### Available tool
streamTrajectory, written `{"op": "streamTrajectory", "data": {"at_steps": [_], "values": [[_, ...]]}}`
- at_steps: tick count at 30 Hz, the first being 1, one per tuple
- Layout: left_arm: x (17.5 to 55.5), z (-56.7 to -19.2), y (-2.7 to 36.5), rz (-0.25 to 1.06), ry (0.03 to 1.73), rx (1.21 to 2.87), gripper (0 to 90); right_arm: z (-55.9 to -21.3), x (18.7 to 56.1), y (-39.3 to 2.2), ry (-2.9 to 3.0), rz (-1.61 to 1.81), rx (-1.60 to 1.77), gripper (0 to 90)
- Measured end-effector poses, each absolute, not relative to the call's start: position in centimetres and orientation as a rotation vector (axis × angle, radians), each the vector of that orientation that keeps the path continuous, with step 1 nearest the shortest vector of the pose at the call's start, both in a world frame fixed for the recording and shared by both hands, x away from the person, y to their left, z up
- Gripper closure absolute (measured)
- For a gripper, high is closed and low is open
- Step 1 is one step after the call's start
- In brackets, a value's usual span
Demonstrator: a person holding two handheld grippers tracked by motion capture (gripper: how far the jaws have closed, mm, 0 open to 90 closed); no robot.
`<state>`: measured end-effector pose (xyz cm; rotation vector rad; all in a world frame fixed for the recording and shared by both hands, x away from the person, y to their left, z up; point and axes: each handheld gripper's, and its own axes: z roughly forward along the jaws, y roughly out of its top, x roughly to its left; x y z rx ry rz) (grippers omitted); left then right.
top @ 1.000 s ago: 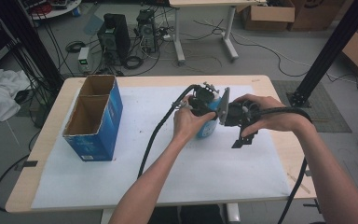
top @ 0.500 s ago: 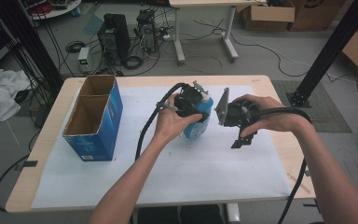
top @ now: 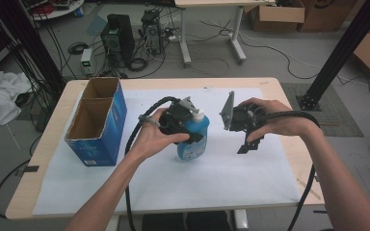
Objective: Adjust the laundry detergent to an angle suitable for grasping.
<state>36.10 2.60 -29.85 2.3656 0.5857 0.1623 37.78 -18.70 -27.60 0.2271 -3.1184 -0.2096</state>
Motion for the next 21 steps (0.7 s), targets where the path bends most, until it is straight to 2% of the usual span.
{"op": "streamTrajectory", "data": {"at_steps": [4, 21], "values": [[34.9, -30.4, 3.6, 0.094, 0.515, 2.390, 43.0, -27.6, 37.8, -18.5, -3.118, -0.206, 0.237, 19.0], [32.3, -32.4, 3.8, 0.041, 0.304, 2.442, 42.8, -28.1, 37.7, -17.9, -3.111, -0.183, 0.251, 19.0]]}}
